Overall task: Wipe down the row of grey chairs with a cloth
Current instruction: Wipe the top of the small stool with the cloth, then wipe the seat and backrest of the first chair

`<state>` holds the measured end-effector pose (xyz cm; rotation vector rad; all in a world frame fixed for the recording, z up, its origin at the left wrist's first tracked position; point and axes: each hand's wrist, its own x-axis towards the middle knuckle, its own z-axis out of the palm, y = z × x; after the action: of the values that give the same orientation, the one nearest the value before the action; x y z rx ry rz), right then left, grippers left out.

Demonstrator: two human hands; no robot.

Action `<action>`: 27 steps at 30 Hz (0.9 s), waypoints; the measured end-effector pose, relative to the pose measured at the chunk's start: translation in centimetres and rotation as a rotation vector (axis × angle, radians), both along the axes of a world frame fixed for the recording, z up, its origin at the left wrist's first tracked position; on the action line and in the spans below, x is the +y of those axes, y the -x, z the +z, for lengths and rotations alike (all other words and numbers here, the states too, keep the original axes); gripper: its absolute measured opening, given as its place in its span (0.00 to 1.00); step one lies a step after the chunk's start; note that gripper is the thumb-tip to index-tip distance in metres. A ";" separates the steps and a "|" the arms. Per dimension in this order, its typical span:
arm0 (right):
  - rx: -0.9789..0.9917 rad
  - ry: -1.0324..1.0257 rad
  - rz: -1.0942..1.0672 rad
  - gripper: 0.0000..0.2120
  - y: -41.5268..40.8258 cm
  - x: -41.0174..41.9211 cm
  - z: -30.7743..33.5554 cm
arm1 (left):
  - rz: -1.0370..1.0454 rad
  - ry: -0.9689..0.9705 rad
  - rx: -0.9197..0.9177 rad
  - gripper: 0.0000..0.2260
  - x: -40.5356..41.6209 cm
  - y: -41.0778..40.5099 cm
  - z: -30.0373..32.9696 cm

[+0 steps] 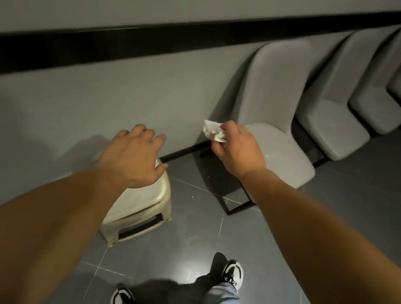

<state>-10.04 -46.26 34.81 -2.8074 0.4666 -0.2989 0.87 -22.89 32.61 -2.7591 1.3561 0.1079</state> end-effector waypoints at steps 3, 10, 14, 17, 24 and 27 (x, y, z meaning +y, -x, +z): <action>-0.004 0.010 -0.053 0.14 2.6 -2.7 1.3 | -0.066 0.012 -0.019 0.32 -3.4 1.7 1.7; -0.015 -0.025 -0.130 0.12 6.7 -9.5 2.6 | -0.136 0.012 -0.059 0.31 -10.5 3.7 4.5; 0.003 -0.046 -0.148 0.12 7.7 -14.7 2.2 | -0.133 0.002 -0.065 0.32 -14.7 4.3 5.5; 0.012 -0.080 -0.147 0.11 7.7 -19.1 1.6 | -0.114 -0.039 -0.066 0.32 -18.9 4.6 5.8; 0.046 -0.084 -0.048 0.09 8.0 -31.8 0.3 | -0.057 -0.033 -0.051 0.32 -31.4 7.0 6.1; 0.077 -0.061 0.013 0.09 8.6 -37.0 -0.5 | -0.036 -0.003 -0.012 0.33 -37.1 9.7 5.8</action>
<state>-18.64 -83.29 34.36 -2.7687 0.4656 -0.1710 -8.81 -59.99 38.40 -2.7267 1.4006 0.0908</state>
